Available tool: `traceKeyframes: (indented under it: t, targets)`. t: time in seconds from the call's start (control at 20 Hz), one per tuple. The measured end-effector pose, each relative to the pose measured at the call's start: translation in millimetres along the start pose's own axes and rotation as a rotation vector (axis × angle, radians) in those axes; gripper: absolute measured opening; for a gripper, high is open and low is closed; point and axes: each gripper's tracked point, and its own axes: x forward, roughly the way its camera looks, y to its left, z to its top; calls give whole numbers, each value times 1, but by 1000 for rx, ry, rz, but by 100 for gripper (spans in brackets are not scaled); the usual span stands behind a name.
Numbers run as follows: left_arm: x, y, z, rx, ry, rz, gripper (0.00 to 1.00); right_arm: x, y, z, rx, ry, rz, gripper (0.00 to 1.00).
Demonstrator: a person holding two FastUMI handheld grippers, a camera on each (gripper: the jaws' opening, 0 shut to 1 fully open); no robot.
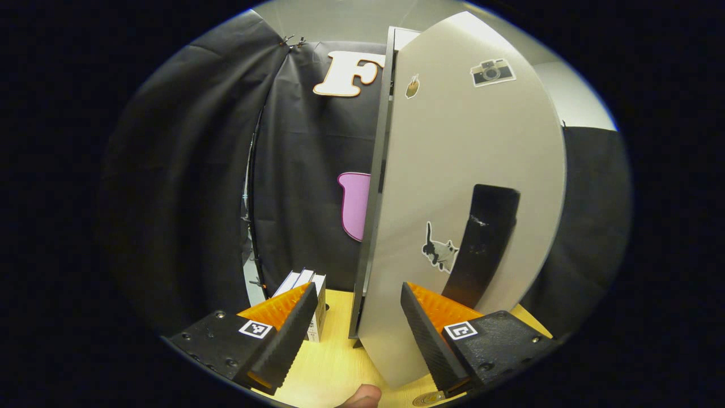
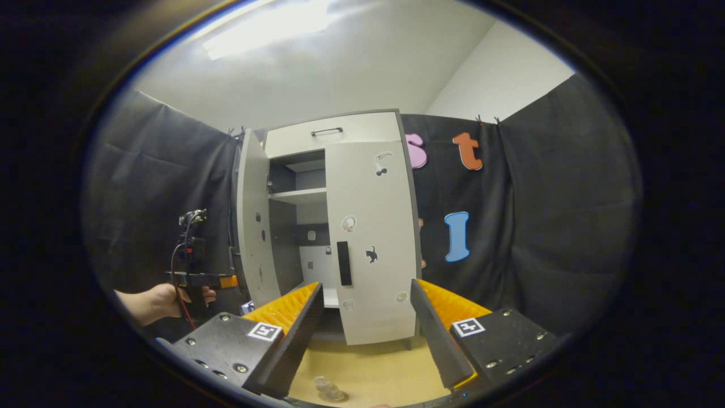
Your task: Grasp the bottle in the cabinet with the left hand and place it on the coaster, then close the right door with the right hand and the left door with the left hand.
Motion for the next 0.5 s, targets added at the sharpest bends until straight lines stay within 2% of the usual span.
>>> traceKeyframes:
  t: [0.5]
  targets:
    - [20, -53, 0, 12, 9, -50, 94, -9, -20, -9, -18, -1, -37, 94]
